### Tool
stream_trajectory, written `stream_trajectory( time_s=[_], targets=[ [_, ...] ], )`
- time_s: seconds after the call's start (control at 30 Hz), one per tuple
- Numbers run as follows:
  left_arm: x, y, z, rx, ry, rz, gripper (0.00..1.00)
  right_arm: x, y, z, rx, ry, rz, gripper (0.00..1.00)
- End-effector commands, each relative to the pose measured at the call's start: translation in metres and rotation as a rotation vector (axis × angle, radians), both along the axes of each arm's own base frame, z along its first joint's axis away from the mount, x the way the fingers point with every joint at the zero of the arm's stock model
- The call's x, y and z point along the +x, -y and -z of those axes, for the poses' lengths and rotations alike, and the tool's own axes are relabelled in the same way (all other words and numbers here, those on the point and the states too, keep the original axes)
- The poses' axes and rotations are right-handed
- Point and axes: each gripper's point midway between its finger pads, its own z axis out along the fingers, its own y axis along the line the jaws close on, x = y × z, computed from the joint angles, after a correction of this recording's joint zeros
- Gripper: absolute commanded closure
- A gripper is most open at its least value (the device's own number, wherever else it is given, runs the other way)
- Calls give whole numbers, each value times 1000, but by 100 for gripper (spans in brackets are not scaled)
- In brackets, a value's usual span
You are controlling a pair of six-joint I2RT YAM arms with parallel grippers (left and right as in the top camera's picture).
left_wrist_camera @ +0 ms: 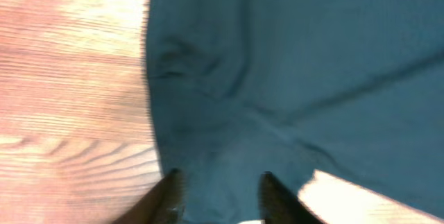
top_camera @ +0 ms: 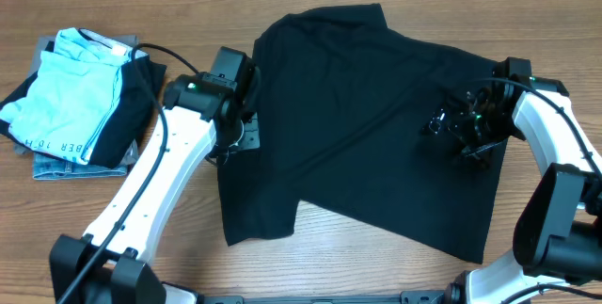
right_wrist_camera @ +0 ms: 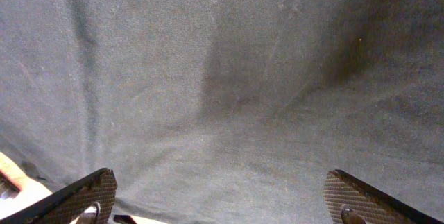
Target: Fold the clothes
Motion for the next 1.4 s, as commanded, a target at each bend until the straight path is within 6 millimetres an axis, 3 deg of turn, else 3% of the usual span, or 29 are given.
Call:
stream_trajectory(
  time_s=[0.0, 0.1, 0.17, 0.2, 0.27, 0.3, 0.33, 0.37, 0.43, 0.57, 0.67, 0.87, 0.97, 1.07, 1.37],
  targets=[
    [-7, 24, -7, -126, -21, 83, 29, 8, 1, -14, -5, 51, -1, 0],
    [-8, 21, -3, -111, -26, 81, 13, 10, -1, -15, 12, 56, 8, 0],
    [-6, 20, -2, -106, -16, 81, 10, 18, -6, -18, 49, 97, 7, 0],
    [-5, 21, -2, -109, -13, 82, 12, 17, -8, -19, 61, 94, 7, 0],
    [-4, 24, -2, -122, -9, 84, 37, 8, -11, -19, 72, 55, 4, 0],
    [-4, 25, -2, -131, -9, 85, 63, 2, -12, -19, 75, 35, -11, 21],
    [-4, 26, -2, -137, -12, 86, 76, -7, -16, -19, 81, 14, -54, 92],
    [-5, 26, -2, -137, -13, 86, 87, -17, -17, -19, 80, -22, -72, 96],
    [-5, 26, -2, -135, -16, 86, 90, -35, -14, -18, 51, -104, -78, 96],
    [-3, 23, -2, -118, -7, 83, 83, -60, -11, -14, 30, -191, -75, 96],
    [-4, 23, -1, -117, -11, 83, 82, -80, -1, -2, -26, -269, 22, 96],
    [-11, 20, 18, -109, -39, 82, 86, -112, 27, 31, -122, -356, 217, 96],
    [-16, 19, 32, -104, -53, 83, 91, -126, 52, 40, -257, -412, 317, 96],
    [-17, 18, 41, -98, -49, 110, 93, -126, 65, 44, -330, -410, 362, 96],
    [-15, 9, 47, -51, -39, 113, 91, -115, 74, 59, -367, -358, 382, 96]
  ],
)
